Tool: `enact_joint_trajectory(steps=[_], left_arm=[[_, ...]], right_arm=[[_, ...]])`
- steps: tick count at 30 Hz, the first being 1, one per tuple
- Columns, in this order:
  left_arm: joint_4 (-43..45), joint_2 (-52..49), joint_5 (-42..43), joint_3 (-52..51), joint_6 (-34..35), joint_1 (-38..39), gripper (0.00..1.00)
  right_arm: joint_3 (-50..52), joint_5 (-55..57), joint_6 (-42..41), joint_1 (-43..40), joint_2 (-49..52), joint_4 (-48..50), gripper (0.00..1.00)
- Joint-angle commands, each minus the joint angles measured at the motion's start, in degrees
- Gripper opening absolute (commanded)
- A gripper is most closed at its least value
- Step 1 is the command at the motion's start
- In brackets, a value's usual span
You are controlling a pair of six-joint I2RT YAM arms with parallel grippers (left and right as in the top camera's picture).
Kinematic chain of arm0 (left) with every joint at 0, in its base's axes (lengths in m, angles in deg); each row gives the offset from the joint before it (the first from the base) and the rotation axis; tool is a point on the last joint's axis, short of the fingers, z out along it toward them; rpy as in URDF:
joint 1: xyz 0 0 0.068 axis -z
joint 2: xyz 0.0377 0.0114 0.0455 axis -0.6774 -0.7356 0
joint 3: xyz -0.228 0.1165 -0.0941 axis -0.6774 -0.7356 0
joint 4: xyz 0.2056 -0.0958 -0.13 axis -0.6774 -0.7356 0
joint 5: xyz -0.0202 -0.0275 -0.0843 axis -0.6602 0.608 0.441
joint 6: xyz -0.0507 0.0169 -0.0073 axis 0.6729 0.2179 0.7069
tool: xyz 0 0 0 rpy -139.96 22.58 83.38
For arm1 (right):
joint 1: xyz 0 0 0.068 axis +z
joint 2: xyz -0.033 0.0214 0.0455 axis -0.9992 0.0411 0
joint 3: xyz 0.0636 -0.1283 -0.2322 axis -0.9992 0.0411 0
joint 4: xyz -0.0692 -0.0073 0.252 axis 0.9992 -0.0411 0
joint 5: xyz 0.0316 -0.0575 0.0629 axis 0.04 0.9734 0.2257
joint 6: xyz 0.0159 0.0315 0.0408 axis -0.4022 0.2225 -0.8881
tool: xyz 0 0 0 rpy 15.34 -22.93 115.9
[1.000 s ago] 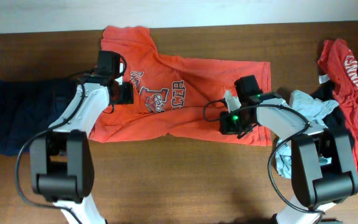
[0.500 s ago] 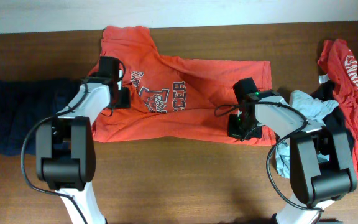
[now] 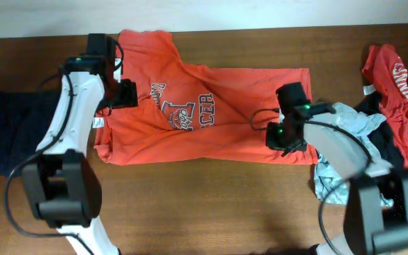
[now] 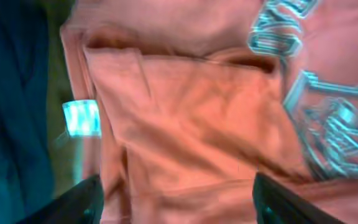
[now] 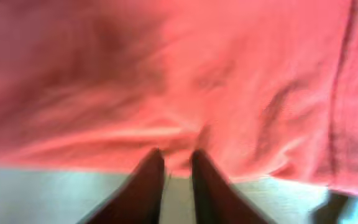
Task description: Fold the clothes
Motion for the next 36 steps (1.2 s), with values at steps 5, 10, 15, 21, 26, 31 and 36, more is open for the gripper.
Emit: enact_joint_trajectory(steps=[5, 10, 15, 21, 26, 31, 36], left_arm=[[-0.15, 1.29, 8.33, -15.89, 12.00, 0.44, 0.55], [10.40, 1.29, 8.57, -26.29, 14.32, 0.26, 0.53], [15.76, 1.29, 7.72, -29.90, 14.29, 0.17, 0.53], [15.76, 1.29, 4.31, -29.90, 14.29, 0.11, 0.53], [15.30, 1.29, 1.95, -29.90, 14.27, -0.61, 0.53], [14.88, 1.29, 0.90, -29.90, 14.27, -1.42, 0.53], [14.93, 1.29, 0.76, -29.90, 14.27, -1.62, 0.53]], right_arm=[[-0.15, -1.42, -6.14, -6.10, -0.63, -0.52, 0.25], [0.07, -4.02, -8.04, -13.11, 0.85, -1.75, 0.04], [0.94, -3.63, -7.19, -13.97, 3.82, -1.75, 0.04], [1.42, 2.45, -10.49, -14.03, 10.43, -1.84, 0.04], [1.40, 13.94, -12.31, -14.03, 12.55, -2.34, 0.04], [1.36, 22.58, -16.68, -14.03, 12.48, -5.73, 0.04], [1.36, 21.35, -17.25, -14.03, 12.48, -5.90, 0.04]])
